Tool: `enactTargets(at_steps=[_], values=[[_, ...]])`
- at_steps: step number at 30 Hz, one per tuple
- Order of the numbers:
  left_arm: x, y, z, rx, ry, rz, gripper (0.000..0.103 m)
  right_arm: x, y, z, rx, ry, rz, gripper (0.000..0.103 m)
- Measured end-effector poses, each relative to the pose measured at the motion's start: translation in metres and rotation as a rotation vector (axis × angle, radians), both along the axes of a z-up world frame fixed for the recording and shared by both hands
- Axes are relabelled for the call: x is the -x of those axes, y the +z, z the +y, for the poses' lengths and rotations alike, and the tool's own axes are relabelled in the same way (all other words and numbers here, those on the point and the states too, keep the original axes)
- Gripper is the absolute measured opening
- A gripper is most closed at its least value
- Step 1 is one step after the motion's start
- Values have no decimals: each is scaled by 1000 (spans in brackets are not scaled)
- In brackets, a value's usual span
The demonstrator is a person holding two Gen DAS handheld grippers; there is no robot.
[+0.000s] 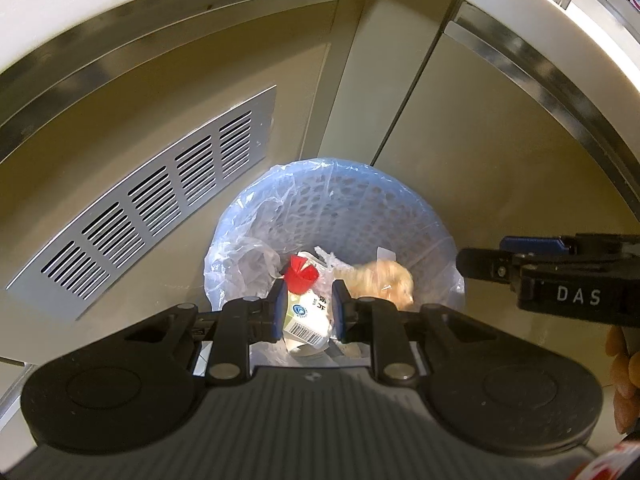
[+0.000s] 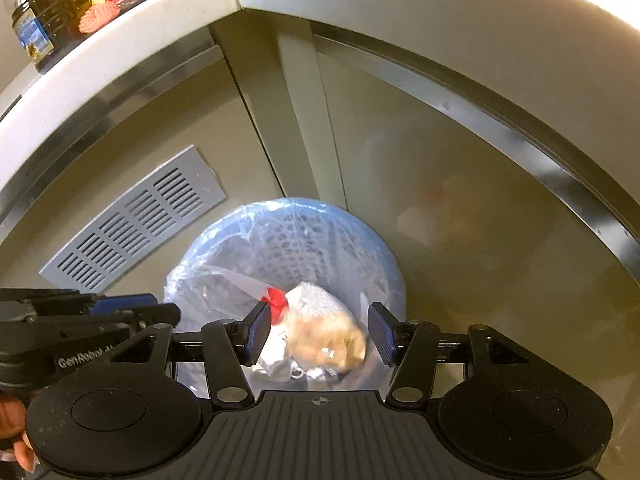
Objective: Collect trash
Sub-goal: 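Withdraw both open tools up from the wastebasket to the countertop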
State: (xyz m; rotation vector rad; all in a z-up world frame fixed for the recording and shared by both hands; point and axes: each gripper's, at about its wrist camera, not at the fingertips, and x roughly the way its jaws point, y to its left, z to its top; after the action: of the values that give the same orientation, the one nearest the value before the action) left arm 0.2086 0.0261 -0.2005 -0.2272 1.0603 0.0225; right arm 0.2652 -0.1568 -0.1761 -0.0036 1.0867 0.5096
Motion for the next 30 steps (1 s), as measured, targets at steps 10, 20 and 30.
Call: enactTargets(at_steps=[10,20,30], values=[[7,14,-1,5,-4,-27,19,8,12,-7,5,-7,-6,54],[18,64,-8,-1,2,-97,19,22,59,-16,-29,-10,-67,54],[23,129,-11,-35,12,-195,19,37,116,-15,-102,29,-168,54]])
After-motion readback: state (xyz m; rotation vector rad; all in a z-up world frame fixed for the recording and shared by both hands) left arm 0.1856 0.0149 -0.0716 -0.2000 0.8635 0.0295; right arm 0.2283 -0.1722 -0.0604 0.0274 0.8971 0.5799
